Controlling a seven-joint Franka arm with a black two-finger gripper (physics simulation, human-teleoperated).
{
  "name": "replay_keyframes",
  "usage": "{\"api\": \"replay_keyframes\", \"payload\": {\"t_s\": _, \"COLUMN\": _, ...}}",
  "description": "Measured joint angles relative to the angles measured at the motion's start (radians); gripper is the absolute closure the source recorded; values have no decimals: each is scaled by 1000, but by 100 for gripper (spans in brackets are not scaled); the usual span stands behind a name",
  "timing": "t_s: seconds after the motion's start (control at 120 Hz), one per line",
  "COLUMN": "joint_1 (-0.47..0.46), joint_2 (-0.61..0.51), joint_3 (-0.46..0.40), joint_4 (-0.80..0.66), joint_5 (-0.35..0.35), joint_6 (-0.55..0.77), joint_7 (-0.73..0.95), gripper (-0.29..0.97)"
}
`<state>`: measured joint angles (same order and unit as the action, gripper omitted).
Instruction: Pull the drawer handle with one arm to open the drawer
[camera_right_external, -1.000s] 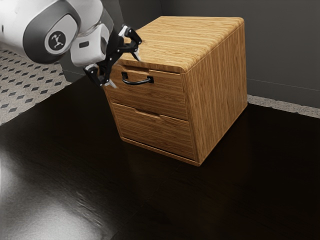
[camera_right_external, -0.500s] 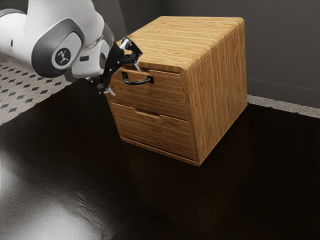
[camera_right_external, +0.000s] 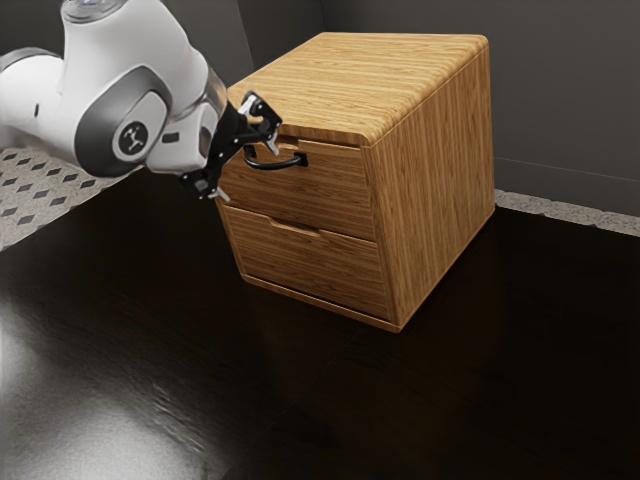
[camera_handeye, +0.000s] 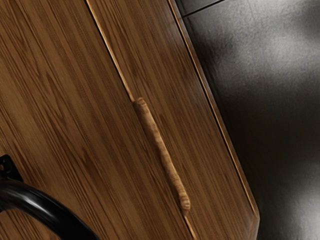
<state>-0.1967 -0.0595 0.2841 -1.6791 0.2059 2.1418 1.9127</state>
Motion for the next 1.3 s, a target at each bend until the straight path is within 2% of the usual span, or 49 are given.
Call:
{"api": "replay_keyframes", "payload": {"t_s": 0.492, "joint_1": -1, "joint_2": 28, "joint_3": 34, "joint_4": -25, "joint_5": 0, "joint_6": 41, "joint_7": 11, "gripper": 0}}
{"api": "replay_keyframes", "payload": {"t_s": 1.3, "joint_1": -10, "joint_2": -59, "joint_3": 52, "joint_4": -134, "joint_5": 3, "joint_6": 59, "joint_7": 18, "gripper": 0}}
